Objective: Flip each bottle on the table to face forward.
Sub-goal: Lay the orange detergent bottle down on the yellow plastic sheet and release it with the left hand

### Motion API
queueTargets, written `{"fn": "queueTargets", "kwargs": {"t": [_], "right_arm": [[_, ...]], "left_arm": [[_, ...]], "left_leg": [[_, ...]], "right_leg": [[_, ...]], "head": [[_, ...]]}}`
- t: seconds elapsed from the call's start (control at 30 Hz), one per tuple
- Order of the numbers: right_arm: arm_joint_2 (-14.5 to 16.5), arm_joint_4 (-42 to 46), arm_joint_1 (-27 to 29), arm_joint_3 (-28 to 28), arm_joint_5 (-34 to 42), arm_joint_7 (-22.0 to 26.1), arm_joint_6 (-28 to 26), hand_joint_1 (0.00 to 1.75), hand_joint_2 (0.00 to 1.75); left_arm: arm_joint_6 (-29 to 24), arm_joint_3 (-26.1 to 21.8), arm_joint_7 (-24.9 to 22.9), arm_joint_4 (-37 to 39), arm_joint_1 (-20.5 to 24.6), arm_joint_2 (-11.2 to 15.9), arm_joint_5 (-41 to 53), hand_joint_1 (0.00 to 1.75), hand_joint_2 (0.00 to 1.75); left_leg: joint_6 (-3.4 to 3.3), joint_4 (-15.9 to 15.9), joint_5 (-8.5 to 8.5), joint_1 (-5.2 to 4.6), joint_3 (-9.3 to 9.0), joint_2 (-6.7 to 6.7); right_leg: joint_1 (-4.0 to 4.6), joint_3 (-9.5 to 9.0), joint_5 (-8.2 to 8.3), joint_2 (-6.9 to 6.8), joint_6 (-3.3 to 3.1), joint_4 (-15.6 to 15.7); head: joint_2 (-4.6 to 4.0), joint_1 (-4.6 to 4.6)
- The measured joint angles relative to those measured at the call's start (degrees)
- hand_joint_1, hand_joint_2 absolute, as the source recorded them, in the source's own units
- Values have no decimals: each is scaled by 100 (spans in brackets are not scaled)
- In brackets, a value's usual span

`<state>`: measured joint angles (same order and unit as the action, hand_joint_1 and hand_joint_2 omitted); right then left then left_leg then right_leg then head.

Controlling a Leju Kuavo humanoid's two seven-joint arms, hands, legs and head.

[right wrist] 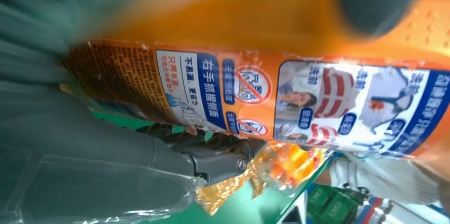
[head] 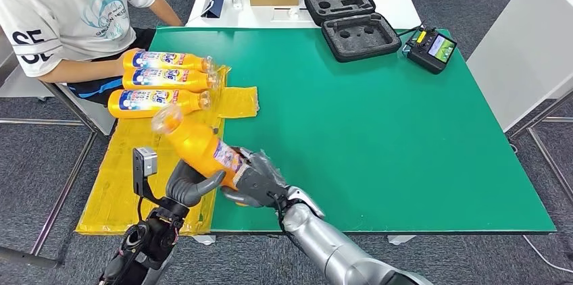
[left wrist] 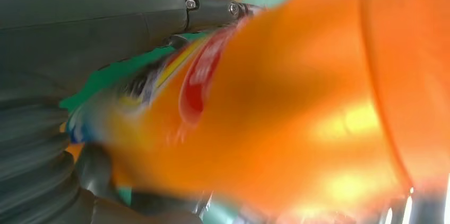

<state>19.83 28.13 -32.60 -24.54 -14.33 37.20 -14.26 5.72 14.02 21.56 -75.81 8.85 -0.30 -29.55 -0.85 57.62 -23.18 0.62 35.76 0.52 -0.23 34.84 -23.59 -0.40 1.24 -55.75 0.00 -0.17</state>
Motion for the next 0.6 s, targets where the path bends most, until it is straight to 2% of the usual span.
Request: {"fn": "queueTargets", "kwargs": {"t": [0.2, 0.6], "right_arm": [[16, 119, 53, -163, -45, -56, -2, 175, 175], [13, 144, 51, -382, -220, -252, 67, 175, 175]], "left_arm": [[-316, -45, 125, 250, 153, -22, 40, 0, 175], [-255, -67, 155, 420, 220, -34, -232, 0, 175]], "left_leg": [[0, 0, 0, -2, 1, -1], [0, 0, 0, -1, 1, 0]], "right_leg": [[0, 0, 0, 0, 0, 0], [-1, 0, 0, 1, 0, 0]], "head": [[0, 1], [0, 0]]}}
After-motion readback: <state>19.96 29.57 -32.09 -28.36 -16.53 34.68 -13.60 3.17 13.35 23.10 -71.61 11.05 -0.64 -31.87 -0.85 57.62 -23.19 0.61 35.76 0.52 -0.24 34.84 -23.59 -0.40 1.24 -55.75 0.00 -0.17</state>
